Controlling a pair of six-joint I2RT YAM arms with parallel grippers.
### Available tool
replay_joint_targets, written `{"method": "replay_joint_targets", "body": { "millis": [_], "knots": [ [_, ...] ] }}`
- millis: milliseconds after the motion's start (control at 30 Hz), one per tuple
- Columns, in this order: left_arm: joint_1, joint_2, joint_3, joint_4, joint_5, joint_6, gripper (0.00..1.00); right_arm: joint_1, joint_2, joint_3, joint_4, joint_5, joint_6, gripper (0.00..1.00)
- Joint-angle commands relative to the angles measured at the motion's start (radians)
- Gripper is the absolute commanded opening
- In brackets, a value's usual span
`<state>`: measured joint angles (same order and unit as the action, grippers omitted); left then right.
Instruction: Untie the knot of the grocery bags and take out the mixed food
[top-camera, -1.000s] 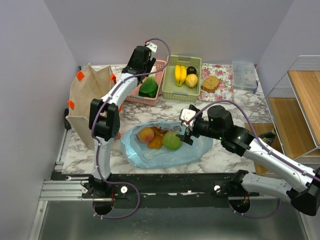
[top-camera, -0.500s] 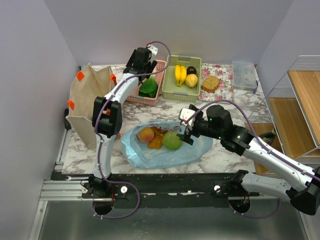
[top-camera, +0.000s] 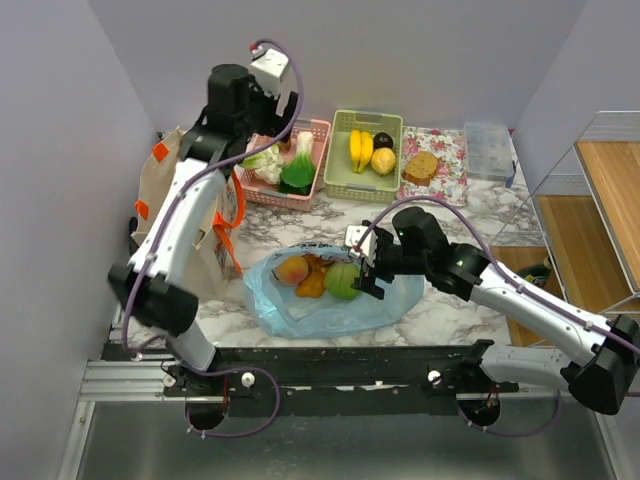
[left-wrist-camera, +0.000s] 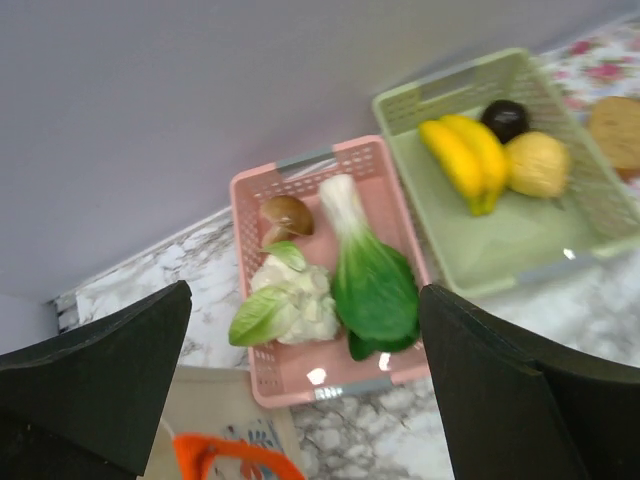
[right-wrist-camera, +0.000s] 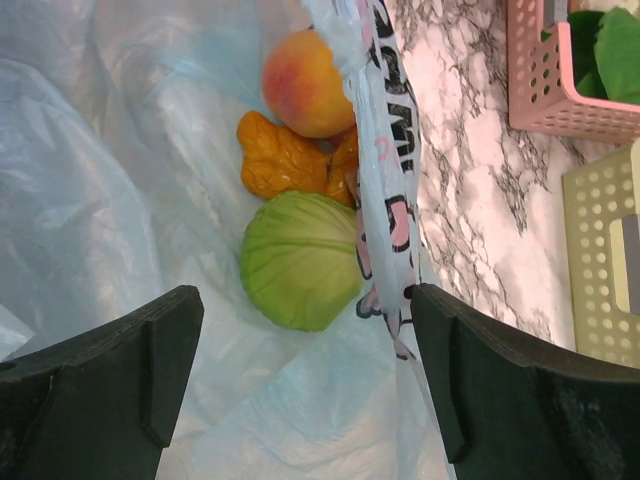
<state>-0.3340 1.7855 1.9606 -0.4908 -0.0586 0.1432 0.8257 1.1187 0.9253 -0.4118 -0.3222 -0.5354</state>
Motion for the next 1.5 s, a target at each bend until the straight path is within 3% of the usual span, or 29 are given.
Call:
{"method": "replay_joint_targets", "body": {
  "millis": [0, 100, 200, 300, 400, 500, 567, 667, 933, 1033, 1200, 1300, 1467],
  "knots": [
    [0.007, -0.334, -0.209, -0.09, 0.529, 0.027, 0.98, 0.009, 0.023, 0.047, -0.06, -0.093, -0.041, 0.92],
    [0.002, -0.544, -0.419, -0.083, 0.832, 0.173, 0.97, 0.011, 0.023, 0.042, -0.083, -0.098, -0.068, 0.91],
    [-0.018, -0.699, -0.577, -0.083, 0.915, 0.228, 0.91, 0.012, -0.005, 0.017, -0.119, -0.149, -0.131, 0.85],
    [-0.039, -0.757, -0.626, -0.247, 1.008, 0.362, 0.79, 0.018, -0.029, -0.035, -0.113, -0.154, -0.197, 0.77],
    [-0.111, -0.791, -0.689, -0.388, 0.942, 0.503, 0.65, 0.023, -0.053, -0.083, -0.078, -0.148, -0.261, 0.69],
    [-0.134, -0.827, -0.752, -0.398, 0.905, 0.521, 0.54, 0.036, -0.062, -0.1, -0.032, -0.145, -0.288, 0.63],
    [-0.146, -0.831, -0.745, -0.4, 0.913, 0.515, 0.52, 0.04, -0.067, -0.104, 0.002, -0.145, -0.29, 0.62],
    [-0.253, -0.831, -0.703, -0.446, 0.876, 0.587, 0.51, 0.039, -0.054, -0.084, 0.028, -0.105, -0.217, 0.62],
    [-0.553, -0.852, -0.792, -0.477, 0.703, 0.961, 0.39, 0.038, -0.051, 0.014, 0.017, 0.115, 0.005, 0.6],
    [-0.584, -0.849, -0.867, -0.389, 0.636, 1.031, 0.35, 0.038, -0.037, 0.116, -0.055, 0.143, 0.08, 0.65],
    [-0.591, -0.766, -0.9, -0.274, 0.584, 1.036, 0.38, 0.037, -0.03, 0.188, -0.247, 0.194, 0.151, 0.98],
    [-0.591, -0.708, -0.914, -0.25, 0.549, 1.035, 0.41, 0.036, -0.069, 0.17, -0.376, 0.221, 0.153, 1.0],
    [-0.591, -0.691, -1.043, -0.137, 0.493, 1.117, 0.55, 0.015, -0.092, 0.093, -0.407, 0.342, 0.223, 1.0]
  ]
}}
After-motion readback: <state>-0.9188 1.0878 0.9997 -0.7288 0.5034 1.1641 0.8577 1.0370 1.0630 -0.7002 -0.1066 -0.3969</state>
